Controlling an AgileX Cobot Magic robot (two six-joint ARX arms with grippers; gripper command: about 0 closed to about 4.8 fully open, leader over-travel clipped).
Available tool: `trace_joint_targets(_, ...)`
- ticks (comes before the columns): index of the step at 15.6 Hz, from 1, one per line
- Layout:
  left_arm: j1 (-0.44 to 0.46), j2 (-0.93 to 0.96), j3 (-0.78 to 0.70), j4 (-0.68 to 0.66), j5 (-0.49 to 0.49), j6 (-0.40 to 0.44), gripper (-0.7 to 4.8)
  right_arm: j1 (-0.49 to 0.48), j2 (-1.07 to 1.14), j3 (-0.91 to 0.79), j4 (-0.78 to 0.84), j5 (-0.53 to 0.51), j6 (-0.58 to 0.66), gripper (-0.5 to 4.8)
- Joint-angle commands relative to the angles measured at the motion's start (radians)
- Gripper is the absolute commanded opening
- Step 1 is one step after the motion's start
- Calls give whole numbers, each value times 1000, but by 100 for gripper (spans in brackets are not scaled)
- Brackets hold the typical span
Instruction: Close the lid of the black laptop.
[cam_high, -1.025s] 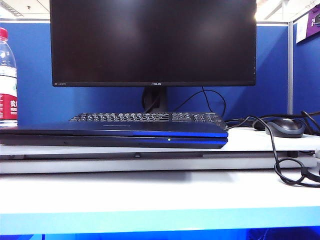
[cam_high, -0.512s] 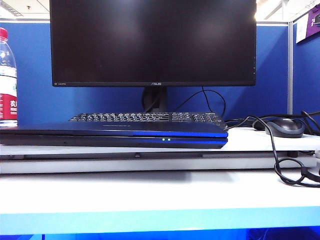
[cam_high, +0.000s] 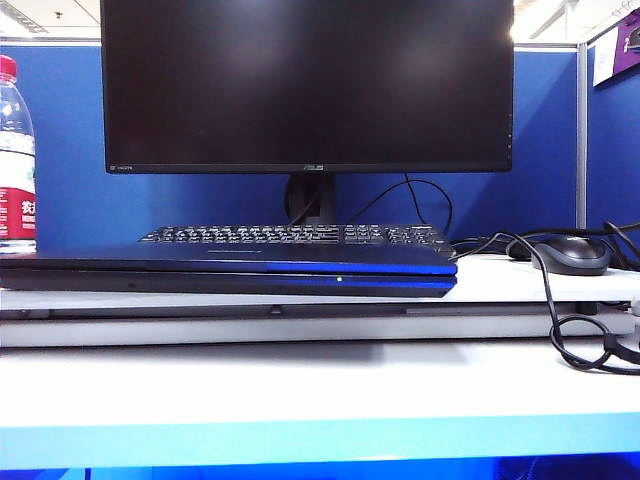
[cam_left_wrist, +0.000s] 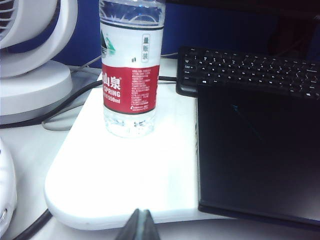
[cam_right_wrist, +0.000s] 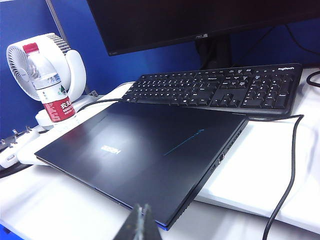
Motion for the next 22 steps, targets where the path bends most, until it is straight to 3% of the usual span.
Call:
trace_joint_targets(1,0,-2,0,12,1,2,-4,0,-1,3,17,-2,4,0)
trace_joint_targets(4,0,-2,0,12,1,2,-5,-32,-1,-16,-19,60,-161,0)
trace_joint_targets(6,0,-2,0,11,2,2,-5,-106,-2,-80,-3,153,-171,0)
trace_joint_targets(8,0,-2,0,11,2,2,-5,-211,-2,-174,81,138,-141,0)
trace_joint_targets(15,0,-2,0,3,2,2,-4,-319,-2,-182,81,158,-180,0)
trace_joint_targets(22,0,-2,0,3,2,2,-4,-329,-2,-182,77,159,-185,0)
